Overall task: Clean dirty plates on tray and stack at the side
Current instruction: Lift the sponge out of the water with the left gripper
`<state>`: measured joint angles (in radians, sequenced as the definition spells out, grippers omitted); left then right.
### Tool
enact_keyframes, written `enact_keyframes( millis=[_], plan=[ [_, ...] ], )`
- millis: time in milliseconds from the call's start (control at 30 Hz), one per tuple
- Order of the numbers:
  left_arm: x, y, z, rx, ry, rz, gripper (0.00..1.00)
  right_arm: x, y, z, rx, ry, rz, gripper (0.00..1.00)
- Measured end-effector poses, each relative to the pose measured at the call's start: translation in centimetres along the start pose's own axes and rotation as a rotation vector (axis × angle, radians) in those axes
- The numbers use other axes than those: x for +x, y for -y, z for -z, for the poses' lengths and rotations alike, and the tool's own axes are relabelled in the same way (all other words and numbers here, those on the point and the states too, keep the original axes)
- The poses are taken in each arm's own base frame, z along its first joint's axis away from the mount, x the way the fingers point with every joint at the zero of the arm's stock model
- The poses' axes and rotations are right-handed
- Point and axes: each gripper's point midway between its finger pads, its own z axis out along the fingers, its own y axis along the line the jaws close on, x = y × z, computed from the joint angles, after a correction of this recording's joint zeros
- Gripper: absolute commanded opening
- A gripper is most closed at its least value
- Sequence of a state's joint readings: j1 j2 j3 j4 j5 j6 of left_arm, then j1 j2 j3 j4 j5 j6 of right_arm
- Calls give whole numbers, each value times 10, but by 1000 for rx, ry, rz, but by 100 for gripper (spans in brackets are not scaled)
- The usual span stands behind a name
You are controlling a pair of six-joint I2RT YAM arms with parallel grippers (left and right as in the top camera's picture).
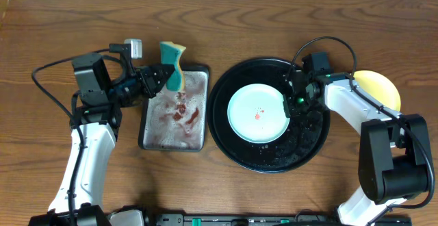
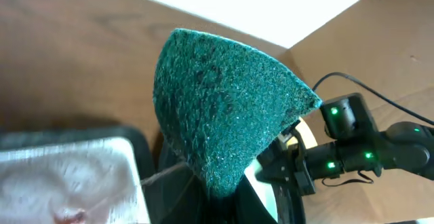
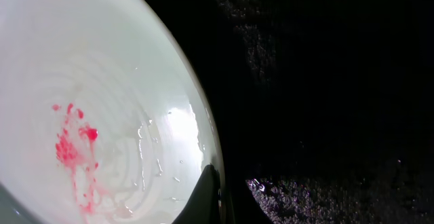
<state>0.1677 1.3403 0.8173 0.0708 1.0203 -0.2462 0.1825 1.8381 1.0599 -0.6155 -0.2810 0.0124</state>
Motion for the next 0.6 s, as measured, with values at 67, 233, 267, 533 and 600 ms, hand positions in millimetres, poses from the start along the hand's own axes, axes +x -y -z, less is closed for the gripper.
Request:
enact_keyframes(
  millis=[67,233,267,533,600],
  plan=[
    [-6,3,0,10,20,-33,7,0,0,0,0,0,0,1],
    [-11,5,0,18,35,-60,7,0,0,0,0,0,0,1],
    [-11,5,0,18,35,-61,7,0,0,0,0,0,0,1],
    [-11,5,0,18,35,-60,7,0,0,0,0,0,0,1],
    [-11,5,0,18,35,-61,7,0,0,0,0,1,0,1]
  ],
)
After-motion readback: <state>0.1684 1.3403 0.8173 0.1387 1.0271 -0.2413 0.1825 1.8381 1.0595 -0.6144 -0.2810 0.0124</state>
